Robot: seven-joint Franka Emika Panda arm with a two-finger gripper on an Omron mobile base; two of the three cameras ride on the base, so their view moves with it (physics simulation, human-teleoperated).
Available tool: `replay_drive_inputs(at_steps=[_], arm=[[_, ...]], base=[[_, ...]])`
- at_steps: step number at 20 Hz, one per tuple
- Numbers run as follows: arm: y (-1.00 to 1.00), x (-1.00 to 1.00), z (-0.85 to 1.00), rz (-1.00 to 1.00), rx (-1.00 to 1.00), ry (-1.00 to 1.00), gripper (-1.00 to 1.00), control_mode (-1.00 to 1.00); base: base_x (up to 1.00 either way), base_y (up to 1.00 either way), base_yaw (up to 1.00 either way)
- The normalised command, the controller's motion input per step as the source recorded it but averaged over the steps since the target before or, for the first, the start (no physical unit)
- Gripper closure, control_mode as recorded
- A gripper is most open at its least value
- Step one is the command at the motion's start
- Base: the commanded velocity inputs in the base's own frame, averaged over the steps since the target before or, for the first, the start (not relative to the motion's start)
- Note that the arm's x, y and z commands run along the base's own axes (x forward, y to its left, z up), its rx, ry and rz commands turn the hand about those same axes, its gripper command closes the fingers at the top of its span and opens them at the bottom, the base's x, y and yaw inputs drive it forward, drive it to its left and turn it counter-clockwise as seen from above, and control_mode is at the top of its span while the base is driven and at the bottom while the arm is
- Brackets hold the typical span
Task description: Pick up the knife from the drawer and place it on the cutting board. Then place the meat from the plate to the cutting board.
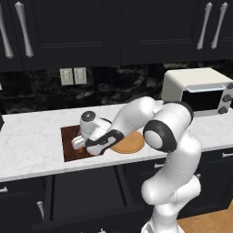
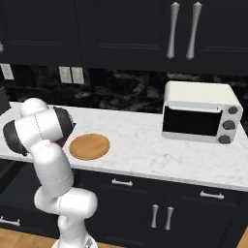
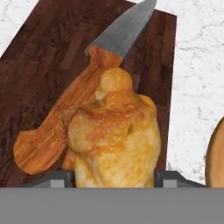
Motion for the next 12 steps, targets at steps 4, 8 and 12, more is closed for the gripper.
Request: replay_drive_inputs(at_steps=[4, 8, 12], arm=[[0.11, 0.66, -0.2, -0.08, -0.02, 0.0, 1.0, -1.0], [0.11, 0.74, -0.13, -0.08, -0.02, 0.01, -1.0, -1.0], [0.06, -0.03, 0.05, -0.03, 0.0, 0.0, -1.0, -1.0]], base=[[0.0, 0.0, 0.0], [0.0, 0.0, 0.0], [0.0, 0.0, 0.0]])
